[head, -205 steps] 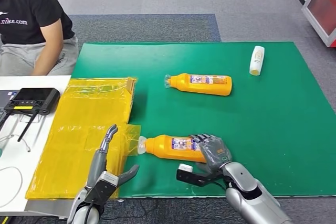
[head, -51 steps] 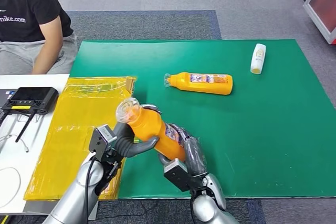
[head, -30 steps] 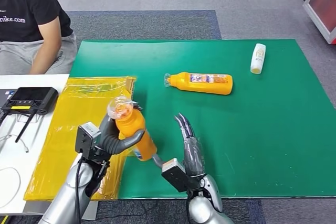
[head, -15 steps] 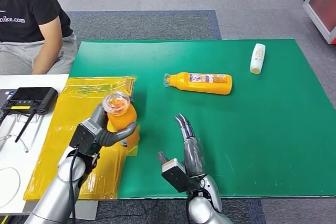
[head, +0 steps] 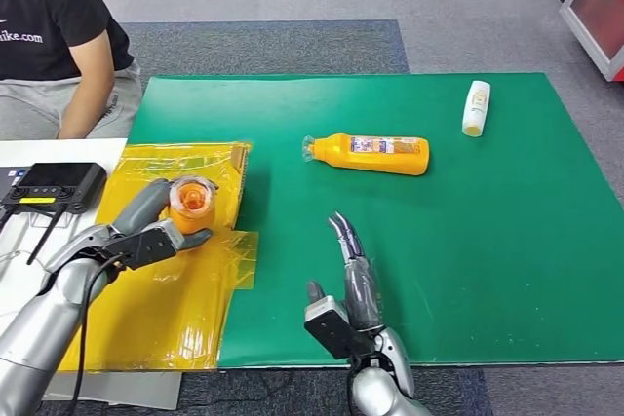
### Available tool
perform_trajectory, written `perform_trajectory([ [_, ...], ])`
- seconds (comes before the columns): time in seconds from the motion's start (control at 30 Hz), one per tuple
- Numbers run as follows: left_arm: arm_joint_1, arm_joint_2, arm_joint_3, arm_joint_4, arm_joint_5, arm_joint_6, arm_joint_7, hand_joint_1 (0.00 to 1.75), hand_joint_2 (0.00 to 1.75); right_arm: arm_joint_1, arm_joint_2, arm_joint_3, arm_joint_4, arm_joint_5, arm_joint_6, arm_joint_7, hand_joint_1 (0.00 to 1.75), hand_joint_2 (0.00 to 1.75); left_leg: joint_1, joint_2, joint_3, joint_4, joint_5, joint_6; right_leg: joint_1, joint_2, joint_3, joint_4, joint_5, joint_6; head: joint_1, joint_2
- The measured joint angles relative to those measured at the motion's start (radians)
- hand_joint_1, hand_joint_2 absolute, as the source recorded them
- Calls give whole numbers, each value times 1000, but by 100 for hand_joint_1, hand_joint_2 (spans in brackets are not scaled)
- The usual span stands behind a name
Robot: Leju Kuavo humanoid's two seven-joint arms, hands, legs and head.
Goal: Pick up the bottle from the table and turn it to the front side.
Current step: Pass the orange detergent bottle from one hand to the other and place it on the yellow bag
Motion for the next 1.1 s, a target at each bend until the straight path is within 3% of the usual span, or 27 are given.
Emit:
perform_trajectory([
  [0.17,-14,46,-14,11,0,-6,-3,175,175,0,0,-4,0,0,1,-1,0,0,0,0,0,0,1,-1,0,0,0,0,1,-1,0,0],
  [0.5,-30,65,-48,30,1,-21,-26,175,175,-6,0,-7,1,-1,6,-8,0,0,0,0,1,0,2,-2,0,0,0,0,2,-2,0,0],
  [0.73,-33,10,-101,62,53,-32,-74,175,175,-27,7,-6,8,-1,11,9,0,0,0,-1,0,0,3,-1,0,-1,1,0,3,-1,0,0],
  [0.93,-33,-59,-122,75,286,-167,-81,175,175,-50,16,1,35,-20,14,11,0,0,0,-3,0,0,3,0,0,-3,2,0,3,-1,0,0],
  [1.1,-28,-110,-146,97,322,-157,-76,175,175,-61,24,14,58,-29,14,10,0,0,0,-3,-1,0,3,1,-1,-3,1,0,3,-1,0,0],
])
